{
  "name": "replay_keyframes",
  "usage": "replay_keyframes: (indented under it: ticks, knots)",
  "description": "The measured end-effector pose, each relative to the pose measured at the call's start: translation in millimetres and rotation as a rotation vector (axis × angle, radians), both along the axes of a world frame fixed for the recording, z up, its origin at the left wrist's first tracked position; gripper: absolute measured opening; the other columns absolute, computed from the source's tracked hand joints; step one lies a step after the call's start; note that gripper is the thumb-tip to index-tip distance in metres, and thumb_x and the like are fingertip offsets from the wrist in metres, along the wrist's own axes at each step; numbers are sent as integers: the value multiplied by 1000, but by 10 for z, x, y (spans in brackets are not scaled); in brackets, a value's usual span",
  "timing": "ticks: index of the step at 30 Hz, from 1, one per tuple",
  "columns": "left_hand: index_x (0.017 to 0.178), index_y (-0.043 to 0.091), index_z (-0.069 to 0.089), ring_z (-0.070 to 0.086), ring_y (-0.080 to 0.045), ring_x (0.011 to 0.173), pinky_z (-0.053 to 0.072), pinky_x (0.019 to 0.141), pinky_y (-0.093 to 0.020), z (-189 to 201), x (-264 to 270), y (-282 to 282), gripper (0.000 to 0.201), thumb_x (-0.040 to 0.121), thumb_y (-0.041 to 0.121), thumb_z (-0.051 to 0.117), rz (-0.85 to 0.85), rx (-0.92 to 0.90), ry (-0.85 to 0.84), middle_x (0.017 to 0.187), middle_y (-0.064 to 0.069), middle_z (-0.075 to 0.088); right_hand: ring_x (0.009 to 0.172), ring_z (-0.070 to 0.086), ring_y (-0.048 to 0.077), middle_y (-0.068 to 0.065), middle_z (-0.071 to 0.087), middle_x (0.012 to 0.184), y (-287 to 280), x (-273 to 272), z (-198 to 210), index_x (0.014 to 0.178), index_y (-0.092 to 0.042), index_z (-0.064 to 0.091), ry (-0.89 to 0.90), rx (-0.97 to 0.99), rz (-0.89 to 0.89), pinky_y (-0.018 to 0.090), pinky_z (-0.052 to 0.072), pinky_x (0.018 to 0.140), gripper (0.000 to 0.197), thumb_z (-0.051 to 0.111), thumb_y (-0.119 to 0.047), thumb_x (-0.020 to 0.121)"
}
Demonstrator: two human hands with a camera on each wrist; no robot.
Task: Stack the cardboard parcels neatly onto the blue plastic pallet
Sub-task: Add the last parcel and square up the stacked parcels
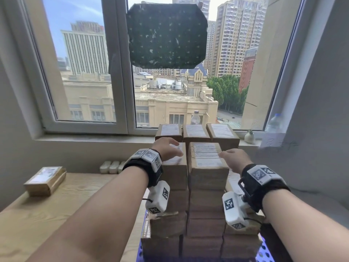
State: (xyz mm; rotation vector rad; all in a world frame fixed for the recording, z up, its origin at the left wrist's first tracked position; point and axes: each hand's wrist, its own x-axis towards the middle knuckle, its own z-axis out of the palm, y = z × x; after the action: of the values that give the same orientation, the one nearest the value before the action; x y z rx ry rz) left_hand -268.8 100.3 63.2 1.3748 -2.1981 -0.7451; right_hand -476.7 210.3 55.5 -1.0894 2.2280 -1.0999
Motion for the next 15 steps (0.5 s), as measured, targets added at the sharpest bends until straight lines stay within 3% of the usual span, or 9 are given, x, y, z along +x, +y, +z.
replay_keyframes:
  ticks: [3, 6, 8, 10, 15]
  knots:
    - [116, 25, 66, 52, -16, 122, 40, 104, -32, -13, 8, 122, 37, 80, 32, 70, 55, -65, 19, 131, 3, 59, 108, 61, 23, 4, 68, 118, 110, 35, 26, 116, -18, 66, 60, -168, 8, 41, 48, 99, 29, 58, -30, 91]
    - [103, 32, 66, 55, -20, 117, 42, 104, -37, -67, 67, 264, 23, 80, 32, 65, 166, -112, 81, 126, 1, 61, 89, 68, 19, -7, 73, 92, 224, 126, 38, 87, -30, 70, 125, -354, -18, 41, 56, 87, 13, 57, -27, 87]
    - [101, 31, 66, 54, -23, 118, 41, 105, -39, -145, 133, 360, 20, 81, 30, 63, 226, -170, 88, 125, -2, 60, 79, 70, 18, -8, 73, 74, 300, 228, 7, 75, -29, 69, 92, -439, 3, 44, 58, 80, 16, 56, -27, 83]
    - [96, 28, 67, 51, -24, 120, 40, 104, -35, -220, 213, 448, 15, 82, 27, 62, 275, -234, 110, 124, -3, 60, 69, 69, 16, -5, 71, 62, 372, 349, -53, 75, -27, 69, 83, -452, 43, 45, 59, 77, 16, 57, -24, 84]
    - [83, 25, 64, 49, -25, 118, 35, 99, -29, -366, 470, 672, 7, 83, 20, 60, 341, -305, 117, 119, -8, 60, 59, 63, 9, -3, 68, 56, 478, 677, -228, 79, -23, 70, 111, -423, 166, 38, 57, 75, 16, 58, -20, 88]
